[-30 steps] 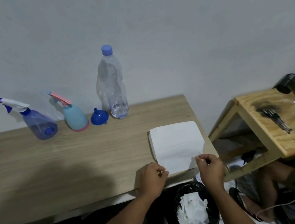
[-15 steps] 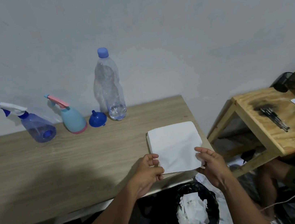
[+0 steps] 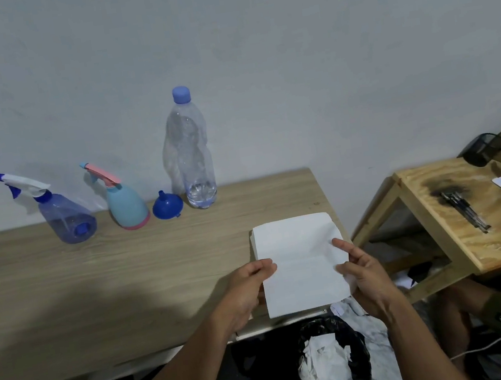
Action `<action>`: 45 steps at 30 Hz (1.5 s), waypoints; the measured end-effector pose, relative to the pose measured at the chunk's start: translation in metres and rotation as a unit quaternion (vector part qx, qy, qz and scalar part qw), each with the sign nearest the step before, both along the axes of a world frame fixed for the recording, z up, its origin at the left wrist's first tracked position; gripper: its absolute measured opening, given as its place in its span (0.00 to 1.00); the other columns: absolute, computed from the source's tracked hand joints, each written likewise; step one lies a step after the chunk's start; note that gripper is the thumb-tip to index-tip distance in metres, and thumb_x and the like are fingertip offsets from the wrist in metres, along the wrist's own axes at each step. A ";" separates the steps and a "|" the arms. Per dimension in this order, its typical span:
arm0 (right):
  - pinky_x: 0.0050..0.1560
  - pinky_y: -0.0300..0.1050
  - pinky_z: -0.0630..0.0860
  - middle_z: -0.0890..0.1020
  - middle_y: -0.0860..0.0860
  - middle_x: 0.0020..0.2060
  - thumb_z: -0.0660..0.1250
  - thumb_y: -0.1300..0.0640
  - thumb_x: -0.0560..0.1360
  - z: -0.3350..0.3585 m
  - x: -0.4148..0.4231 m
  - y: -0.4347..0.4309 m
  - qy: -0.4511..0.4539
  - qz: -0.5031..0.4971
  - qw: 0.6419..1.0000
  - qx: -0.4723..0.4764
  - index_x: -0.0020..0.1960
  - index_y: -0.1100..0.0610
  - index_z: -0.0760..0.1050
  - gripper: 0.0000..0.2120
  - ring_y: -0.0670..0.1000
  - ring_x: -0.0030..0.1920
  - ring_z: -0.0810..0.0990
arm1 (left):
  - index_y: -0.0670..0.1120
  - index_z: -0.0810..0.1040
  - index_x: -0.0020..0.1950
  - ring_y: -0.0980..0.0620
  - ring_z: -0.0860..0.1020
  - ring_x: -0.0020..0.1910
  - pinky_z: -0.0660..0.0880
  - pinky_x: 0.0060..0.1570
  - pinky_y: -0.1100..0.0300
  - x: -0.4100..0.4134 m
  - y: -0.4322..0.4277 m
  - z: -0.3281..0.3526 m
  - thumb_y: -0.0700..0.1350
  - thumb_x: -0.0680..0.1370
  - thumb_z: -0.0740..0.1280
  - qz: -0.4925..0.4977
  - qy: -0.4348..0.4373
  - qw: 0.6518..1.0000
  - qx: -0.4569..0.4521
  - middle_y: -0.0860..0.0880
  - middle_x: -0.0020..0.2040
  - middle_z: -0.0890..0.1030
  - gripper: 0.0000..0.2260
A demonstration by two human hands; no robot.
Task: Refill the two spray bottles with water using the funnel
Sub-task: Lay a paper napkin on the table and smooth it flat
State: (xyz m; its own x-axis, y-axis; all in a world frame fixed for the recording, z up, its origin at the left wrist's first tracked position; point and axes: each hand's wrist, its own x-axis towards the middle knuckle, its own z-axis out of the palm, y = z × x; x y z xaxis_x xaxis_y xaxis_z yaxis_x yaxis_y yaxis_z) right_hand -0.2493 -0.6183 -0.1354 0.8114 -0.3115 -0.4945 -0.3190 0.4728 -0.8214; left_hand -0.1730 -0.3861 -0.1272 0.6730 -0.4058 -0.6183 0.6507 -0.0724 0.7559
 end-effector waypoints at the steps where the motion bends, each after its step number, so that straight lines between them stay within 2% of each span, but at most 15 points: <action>1: 0.44 0.49 0.84 0.79 0.57 0.65 0.61 0.77 0.75 0.003 0.000 -0.002 -0.007 0.002 1.000 0.001 0.64 0.55 0.78 0.25 0.55 0.51 0.84 | 0.46 0.81 0.59 0.59 0.78 0.47 0.73 0.48 0.64 0.001 -0.001 0.000 0.44 0.78 0.70 0.018 -0.028 0.999 0.012 0.53 0.53 0.83 0.10; 3: 0.44 0.47 0.83 0.79 0.55 0.66 0.61 0.78 0.74 0.010 0.003 -0.004 -0.025 0.016 1.000 -0.004 0.65 0.53 0.78 0.28 0.54 0.53 0.85 | 0.42 0.81 0.56 0.55 0.80 0.45 0.76 0.42 0.65 0.005 -0.001 0.000 0.39 0.77 0.71 0.055 -0.050 0.997 0.009 0.46 0.55 0.84 0.08; 5: 0.50 0.52 0.83 0.79 0.53 0.66 0.62 0.77 0.74 0.020 0.008 -0.005 -0.041 0.033 0.998 -0.023 0.67 0.50 0.77 0.30 0.55 0.59 0.82 | 0.41 0.80 0.56 0.47 0.82 0.49 0.80 0.47 0.58 0.012 0.002 0.002 0.32 0.76 0.70 0.075 -0.040 0.996 -0.021 0.38 0.57 0.83 0.10; 7: 0.60 0.58 0.79 0.77 0.50 0.69 0.62 0.77 0.74 0.031 0.015 -0.004 -0.061 0.052 0.996 -0.043 0.69 0.47 0.75 0.32 0.58 0.67 0.77 | 0.41 0.79 0.59 0.44 0.83 0.55 0.81 0.53 0.51 0.021 0.008 0.012 0.29 0.75 0.68 0.074 -0.040 0.995 -0.053 0.39 0.59 0.82 0.15; 10: 0.62 0.57 0.78 0.76 0.45 0.69 0.62 0.77 0.75 0.054 0.028 0.008 -0.084 0.069 0.992 -0.065 0.71 0.47 0.73 0.33 0.55 0.67 0.77 | 0.45 0.76 0.66 0.46 0.82 0.58 0.80 0.57 0.47 0.034 0.024 0.033 0.28 0.75 0.68 0.052 -0.072 0.993 -0.077 0.46 0.62 0.81 0.22; 13: 0.54 0.44 0.82 0.80 0.37 0.62 0.63 0.76 0.76 0.074 0.045 0.033 -0.095 0.108 0.981 -0.130 0.71 0.47 0.72 0.32 0.44 0.64 0.79 | 0.49 0.74 0.69 0.49 0.83 0.56 0.81 0.56 0.48 0.045 0.053 0.049 0.29 0.75 0.68 0.051 -0.119 0.990 -0.053 0.52 0.61 0.80 0.26; 16: 0.48 0.33 0.79 0.76 0.37 0.64 0.66 0.73 0.76 0.082 0.062 0.069 -0.114 0.141 0.961 -0.209 0.71 0.50 0.72 0.29 0.30 0.52 0.79 | 0.52 0.71 0.72 0.49 0.82 0.56 0.82 0.53 0.50 0.051 0.096 0.054 0.30 0.75 0.69 0.065 -0.158 0.985 -0.012 0.50 0.63 0.80 0.29; 19: 0.55 0.40 0.80 0.79 0.41 0.63 0.68 0.70 0.76 0.077 0.079 0.116 -0.105 0.200 0.947 -0.230 0.71 0.49 0.72 0.28 0.43 0.54 0.84 | 0.55 0.70 0.72 0.49 0.81 0.58 0.81 0.54 0.51 0.052 0.151 0.050 0.31 0.75 0.70 0.072 -0.172 0.982 0.029 0.52 0.63 0.79 0.30; 22: 0.55 0.46 0.82 0.84 0.47 0.59 0.69 0.72 0.74 0.062 0.093 0.177 -0.092 0.263 0.935 -0.221 0.72 0.51 0.71 0.30 0.53 0.55 0.85 | 0.54 0.68 0.74 0.47 0.81 0.60 0.79 0.59 0.44 0.050 0.216 0.041 0.32 0.74 0.71 0.091 -0.171 0.980 0.054 0.51 0.65 0.79 0.32; 27: 0.62 0.49 0.78 0.77 0.48 0.67 0.73 0.70 0.71 0.031 0.109 0.293 -0.096 0.336 0.897 -0.273 0.74 0.51 0.67 0.35 0.49 0.61 0.81 | 0.49 0.69 0.74 0.52 0.84 0.53 0.80 0.57 0.51 0.043 0.340 0.029 0.32 0.71 0.75 0.088 -0.164 0.975 0.120 0.55 0.56 0.83 0.34; 30: 0.72 0.54 0.69 0.68 0.47 0.73 0.74 0.66 0.70 0.014 0.119 0.361 -0.103 0.375 0.863 -0.321 0.77 0.52 0.62 0.40 0.50 0.71 0.70 | 0.48 0.67 0.75 0.45 0.83 0.56 0.80 0.57 0.48 0.050 0.410 0.021 0.31 0.69 0.75 0.070 -0.160 0.971 0.162 0.49 0.58 0.83 0.37; 32: 0.75 0.51 0.65 0.64 0.47 0.75 0.74 0.67 0.71 0.006 0.125 0.401 -0.108 0.386 0.853 -0.334 0.78 0.53 0.60 0.41 0.49 0.74 0.66 | 0.47 0.65 0.76 0.47 0.82 0.58 0.79 0.59 0.48 0.058 0.448 0.017 0.31 0.69 0.75 0.044 -0.177 0.964 0.193 0.51 0.62 0.79 0.39; 37: 0.77 0.50 0.60 0.60 0.46 0.77 0.72 0.64 0.74 -0.016 0.147 0.471 -0.126 0.379 0.841 -0.366 0.79 0.53 0.56 0.39 0.48 0.76 0.61 | 0.49 0.62 0.78 0.49 0.79 0.62 0.78 0.60 0.49 0.095 0.519 0.009 0.32 0.69 0.75 -0.009 -0.209 0.955 0.212 0.52 0.72 0.69 0.41; 42: 0.76 0.46 0.56 0.58 0.50 0.78 0.70 0.61 0.76 -0.038 0.162 0.506 -0.112 0.381 0.825 -0.403 0.80 0.56 0.54 0.38 0.49 0.77 0.58 | 0.51 0.60 0.78 0.50 0.78 0.63 0.75 0.64 0.46 0.136 0.550 -0.002 0.36 0.67 0.75 -0.080 -0.218 0.941 0.247 0.51 0.69 0.76 0.43; 45: 0.74 0.39 0.54 0.59 0.51 0.78 0.70 0.61 0.76 -0.049 0.170 0.518 -0.104 0.368 0.822 -0.423 0.78 0.54 0.56 0.36 0.51 0.78 0.58 | 0.53 0.62 0.78 0.50 0.75 0.66 0.74 0.64 0.55 0.154 0.555 -0.008 0.35 0.70 0.73 -0.112 -0.224 0.920 0.301 0.51 0.73 0.71 0.40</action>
State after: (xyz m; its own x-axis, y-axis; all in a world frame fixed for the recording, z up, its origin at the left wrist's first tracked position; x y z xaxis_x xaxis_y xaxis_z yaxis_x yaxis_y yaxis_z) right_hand -0.0795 -0.1005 -0.1840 0.9736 0.1397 -0.1805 -0.0744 -0.5534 -0.8296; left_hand -0.0194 0.1685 -0.1349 0.8563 -0.2399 -0.4573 0.2018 -0.6597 0.7239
